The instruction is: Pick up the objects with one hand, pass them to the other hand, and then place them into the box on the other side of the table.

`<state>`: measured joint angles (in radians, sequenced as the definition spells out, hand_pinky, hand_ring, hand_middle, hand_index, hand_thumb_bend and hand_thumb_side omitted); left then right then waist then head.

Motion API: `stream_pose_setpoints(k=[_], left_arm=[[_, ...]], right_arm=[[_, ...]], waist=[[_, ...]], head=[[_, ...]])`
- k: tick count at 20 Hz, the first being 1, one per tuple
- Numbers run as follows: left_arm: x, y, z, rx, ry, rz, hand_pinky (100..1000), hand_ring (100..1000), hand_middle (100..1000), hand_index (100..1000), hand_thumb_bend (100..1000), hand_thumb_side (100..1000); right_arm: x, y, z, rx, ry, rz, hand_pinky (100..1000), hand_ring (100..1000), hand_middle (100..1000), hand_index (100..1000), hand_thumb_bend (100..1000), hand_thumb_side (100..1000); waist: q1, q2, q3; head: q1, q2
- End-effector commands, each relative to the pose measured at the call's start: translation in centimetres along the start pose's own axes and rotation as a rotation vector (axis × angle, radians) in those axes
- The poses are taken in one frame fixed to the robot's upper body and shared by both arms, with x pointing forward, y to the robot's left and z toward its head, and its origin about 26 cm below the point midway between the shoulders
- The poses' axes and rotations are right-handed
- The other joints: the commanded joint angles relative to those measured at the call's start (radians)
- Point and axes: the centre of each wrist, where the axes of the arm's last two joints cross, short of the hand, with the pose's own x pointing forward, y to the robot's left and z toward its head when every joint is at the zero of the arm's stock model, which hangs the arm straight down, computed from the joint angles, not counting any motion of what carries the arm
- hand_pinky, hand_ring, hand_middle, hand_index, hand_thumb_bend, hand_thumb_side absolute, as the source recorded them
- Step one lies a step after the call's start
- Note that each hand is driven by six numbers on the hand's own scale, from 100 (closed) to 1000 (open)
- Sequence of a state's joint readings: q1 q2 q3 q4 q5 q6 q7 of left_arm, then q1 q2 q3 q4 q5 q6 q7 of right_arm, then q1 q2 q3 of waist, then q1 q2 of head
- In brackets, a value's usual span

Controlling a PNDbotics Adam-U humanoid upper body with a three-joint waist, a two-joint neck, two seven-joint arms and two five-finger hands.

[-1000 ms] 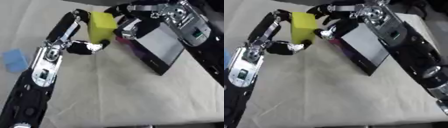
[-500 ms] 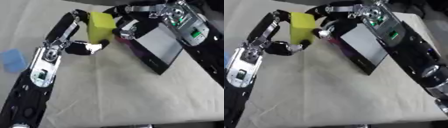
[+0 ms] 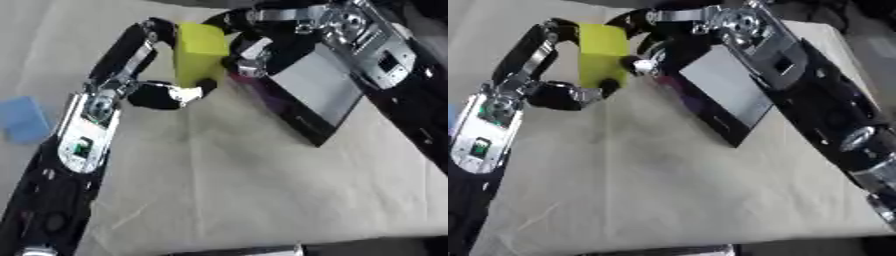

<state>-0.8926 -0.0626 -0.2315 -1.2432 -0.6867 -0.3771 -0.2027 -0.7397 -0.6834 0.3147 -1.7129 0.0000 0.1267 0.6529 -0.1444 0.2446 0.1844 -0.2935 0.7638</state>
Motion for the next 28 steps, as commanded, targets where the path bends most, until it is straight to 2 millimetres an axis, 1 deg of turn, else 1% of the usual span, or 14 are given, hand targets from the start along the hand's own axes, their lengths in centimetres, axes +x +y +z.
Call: stream_pose_setpoints(k=[1,2,4,5,8,10,13,14,15,19,21,23,26,28], left_arm=[[1.98,-0.36,-1.72,-0.002,-0.081,0.005,701,528,417,493,100,466],[1.98,-0.37,-1.72,-0.002,-0.081,0.005,702,528,417,494,100,472],[2.01,-0.44,-1.74,-0.004,-0.084,0.009,702,528,417,494,100,470],[2.04,-0.46,-1.75,-0.004,-0.086,0.01,702,528,418,495,100,470],[2.09,-0.48,-1.77,-0.003,-0.094,0.016,702,529,421,499,100,466],[2.08,-0.48,-1.75,-0.003,-0.098,0.017,703,531,427,504,100,448],[2.0,-0.51,-1.71,-0.008,-0.093,0.015,712,540,449,522,100,380],[1.97,-0.53,-1.69,-0.01,-0.09,0.014,715,543,457,529,100,355],[1.95,-0.55,-1.67,-0.011,-0.087,0.013,716,546,461,534,100,343],[1.84,-0.59,-1.61,-0.004,-0.069,0.01,741,572,498,578,100,285],[1.79,-0.61,-1.59,0.004,-0.055,0.008,743,586,513,600,100,275],[1.78,-0.63,-1.59,0.012,-0.046,0.009,759,605,534,628,100,282],[1.73,-0.64,-1.55,0.032,-0.033,0.013,769,624,561,665,100,351],[1.7,-0.66,-1.51,0.049,-0.025,0.017,779,647,588,699,100,440]], right_arm=[[0.62,-0.85,0.23,-0.023,-0.001,0.015,861,1000,951,1000,100,453],[0.62,-0.85,0.23,-0.024,-0.001,0.013,845,1000,885,1000,100,440],[0.54,-0.86,0.22,-0.038,0.003,-0.007,840,995,867,1000,100,437],[0.51,-0.86,0.22,-0.045,0.006,-0.016,827,977,819,970,100,409],[0.4,-0.84,0.22,-0.069,0.019,-0.044,806,938,755,909,100,410],[0.35,-0.84,0.23,-0.086,0.025,-0.064,792,910,709,863,100,426],[0.37,-0.92,0.29,-0.121,0.024,-0.101,765,867,637,800,100,428],[0.4,-0.9,0.29,-0.132,0.022,-0.112,747,847,610,775,100,352],[0.43,-0.86,0.29,-0.14,0.02,-0.123,738,838,597,762,100,314],[0.69,-0.75,0.33,-0.151,0.008,-0.146,715,814,561,725,100,228],[0.8,-0.74,0.37,-0.151,0.004,-0.148,706,804,553,717,100,215],[0.84,-0.74,0.4,-0.151,0.002,-0.152,694,789,539,703,100,209],[0.84,-0.74,0.45,-0.149,0.0,-0.163,683,775,532,693,100,197],[0.81,-0.76,0.47,-0.15,0.001,-0.169,676,767,525,685,100,187]], waist=[[-0.011,0.001,-0.004],[-0.011,0.001,-0.004],[-0.011,0.002,-0.004],[-0.011,0.002,-0.004],[-0.012,0.003,-0.004],[-0.011,0.003,-0.004],[-0.011,0.003,-0.005],[-0.011,0.003,-0.005],[-0.011,0.003,-0.006],[-0.011,0.003,-0.007],[-0.01,0.002,-0.007],[-0.01,0.002,-0.008],[-0.009,0.002,-0.009],[-0.008,0.002,-0.01]], head=[[-0.004,0.003],[-0.004,0.003],[-0.005,0.004],[-0.005,0.005],[-0.007,0.005],[-0.008,0.006],[-0.009,0.006],[-0.009,0.005],[-0.008,0.002],[-0.006,-0.006],[-0.01,-0.006],[-0.012,-0.005],[-0.014,-0.004],[-0.014,-0.006]])
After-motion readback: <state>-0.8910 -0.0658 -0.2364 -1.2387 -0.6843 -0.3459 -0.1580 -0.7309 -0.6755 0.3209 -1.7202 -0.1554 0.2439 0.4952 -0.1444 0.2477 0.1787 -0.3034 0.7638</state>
